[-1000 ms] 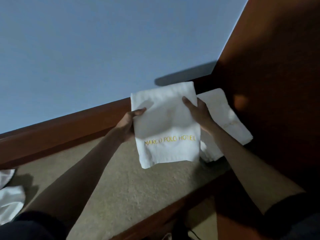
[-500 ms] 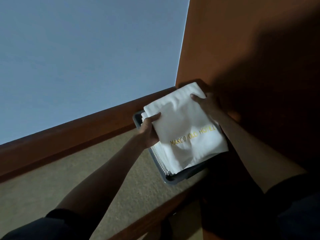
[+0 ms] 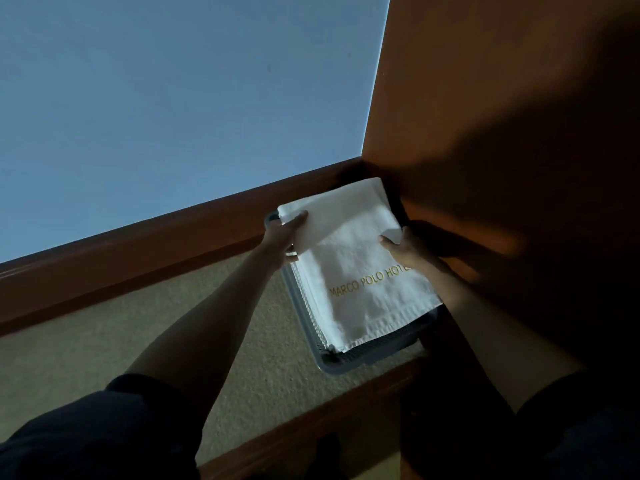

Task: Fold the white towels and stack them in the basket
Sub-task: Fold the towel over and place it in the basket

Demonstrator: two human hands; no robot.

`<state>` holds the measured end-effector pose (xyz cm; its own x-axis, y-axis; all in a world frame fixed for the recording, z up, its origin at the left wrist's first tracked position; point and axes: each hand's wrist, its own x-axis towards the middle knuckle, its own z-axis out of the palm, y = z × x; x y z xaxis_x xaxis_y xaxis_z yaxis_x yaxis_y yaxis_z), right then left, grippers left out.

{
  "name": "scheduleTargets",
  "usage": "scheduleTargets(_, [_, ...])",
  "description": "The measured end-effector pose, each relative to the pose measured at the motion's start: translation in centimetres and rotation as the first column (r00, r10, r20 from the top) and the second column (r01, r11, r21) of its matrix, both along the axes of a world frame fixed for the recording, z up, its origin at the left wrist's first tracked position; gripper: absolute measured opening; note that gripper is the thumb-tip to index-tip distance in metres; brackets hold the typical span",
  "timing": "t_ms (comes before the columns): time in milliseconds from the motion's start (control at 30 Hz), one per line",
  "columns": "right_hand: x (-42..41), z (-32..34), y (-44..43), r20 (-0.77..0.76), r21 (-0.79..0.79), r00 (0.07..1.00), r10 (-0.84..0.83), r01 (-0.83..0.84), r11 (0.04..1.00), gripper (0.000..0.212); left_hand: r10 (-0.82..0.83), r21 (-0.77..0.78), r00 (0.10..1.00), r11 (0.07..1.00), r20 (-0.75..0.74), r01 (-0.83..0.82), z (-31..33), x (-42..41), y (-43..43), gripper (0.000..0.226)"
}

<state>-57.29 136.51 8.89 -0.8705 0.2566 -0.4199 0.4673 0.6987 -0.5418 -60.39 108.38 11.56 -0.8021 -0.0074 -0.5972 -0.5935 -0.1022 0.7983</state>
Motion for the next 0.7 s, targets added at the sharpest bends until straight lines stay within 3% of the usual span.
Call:
scheduleTargets(167, [-0.3,-0.2,0.2,-0.120,-0.059,0.992,-0.031,0.024,0.998,0.081,0.044,-0.054,0.996,0.997,-0.075,-0.048,-0.7,-0.2,0.2,0.068])
scheduleTargets(267, [-0.3,-0.1,0.0,-0.229,-0.055,0.972,-0.048,0.036,0.998,0.070,0.067,-0.078,0.992,0.994,-0.108,-0.076,-1.3,-0.2,0.5,0.060])
scheduleTargets(367, [0.3,-0.4,-0.5,-0.285,-0.008,0.958,-0.029,0.028,1.000,0.067,0.051,-0.205,0.987,0.975,-0.155,-0.082,-1.9,0.2,1.0,0.059])
scheduleTargets(533, [0.5,-0.4,-1.8,-0.265,0.105,0.964,-0.010,0.039,0.994,0.073,-0.088,-0.337,0.981,0.941,-0.173,0.025,-1.9,0.7,-0.4,0.073])
scheduleTargets(700, [0.5,2.1,-6.7,-0.387,0.248,0.907,0.164,-0.069,0.966,0.060,-0.382,-0.586,0.909,0.779,-0.164,0.221,1.6,3.4,-3.2,0.034])
